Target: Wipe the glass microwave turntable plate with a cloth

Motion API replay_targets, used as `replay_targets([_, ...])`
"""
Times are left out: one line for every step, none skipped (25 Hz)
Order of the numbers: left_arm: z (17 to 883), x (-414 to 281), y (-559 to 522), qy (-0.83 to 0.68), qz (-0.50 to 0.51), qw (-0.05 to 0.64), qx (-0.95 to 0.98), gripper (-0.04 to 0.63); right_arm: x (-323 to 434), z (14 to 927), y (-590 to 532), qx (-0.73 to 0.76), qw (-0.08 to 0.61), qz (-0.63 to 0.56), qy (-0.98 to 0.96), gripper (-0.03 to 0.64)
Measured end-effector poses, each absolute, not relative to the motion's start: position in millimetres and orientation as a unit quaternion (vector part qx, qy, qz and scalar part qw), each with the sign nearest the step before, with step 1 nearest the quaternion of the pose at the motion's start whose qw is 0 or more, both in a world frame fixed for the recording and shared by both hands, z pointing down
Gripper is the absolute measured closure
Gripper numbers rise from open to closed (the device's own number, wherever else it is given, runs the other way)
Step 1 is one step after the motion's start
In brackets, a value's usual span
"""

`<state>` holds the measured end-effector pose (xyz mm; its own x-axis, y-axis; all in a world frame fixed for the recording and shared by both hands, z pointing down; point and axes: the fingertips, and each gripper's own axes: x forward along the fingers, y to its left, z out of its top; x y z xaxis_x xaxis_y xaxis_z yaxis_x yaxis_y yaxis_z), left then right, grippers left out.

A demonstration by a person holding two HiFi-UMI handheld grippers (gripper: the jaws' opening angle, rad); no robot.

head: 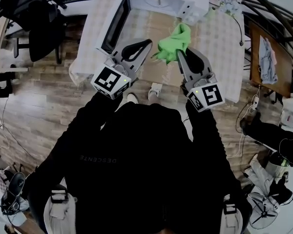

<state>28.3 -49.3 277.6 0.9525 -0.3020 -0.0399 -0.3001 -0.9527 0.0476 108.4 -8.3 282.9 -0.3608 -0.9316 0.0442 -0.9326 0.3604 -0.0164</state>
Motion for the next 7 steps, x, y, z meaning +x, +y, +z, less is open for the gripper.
replay_targets([278, 29, -48, -0.152, -0.022, 0.022, 0.988, 0.574, 109, 285, -6, 0.567, 0.012, 0.024, -0.824, 0.557])
replay_targets([279, 29, -47, -0.151, -0.020, 0.022, 0.988, 0.574, 110, 287, -4, 0.568, 0.012, 0.029, -0.823, 0.558])
replay_targets([280, 29, -45, -0.150, -0.018, 0.021, 0.988, 0.574, 110, 289, -2, 0.568, 0.013, 0.032, -0.822, 0.558])
replay_targets([282, 30, -43, -0.148, -0.014, 0.021, 0.989, 0.574, 110, 291, 0, 0.569, 0.015, 0.033, -0.821, 0.557])
replay_targets([284, 30, -41, -0.147, -0.010, 0.022, 0.989, 0.574, 110, 293, 3, 0.570, 0.018, 0.035, -0.820, 0.557])
replay_targets([286, 29, -39, -0.146, -0.006, 0.022, 0.989, 0.574, 110, 294, 5, 0.572, 0.021, 0.036, -0.819, 0.557])
replay_targets([289, 29, -38, -0.145, -0.002, 0.023, 0.989, 0.574, 111, 296, 7, 0.573, 0.023, 0.036, -0.818, 0.557])
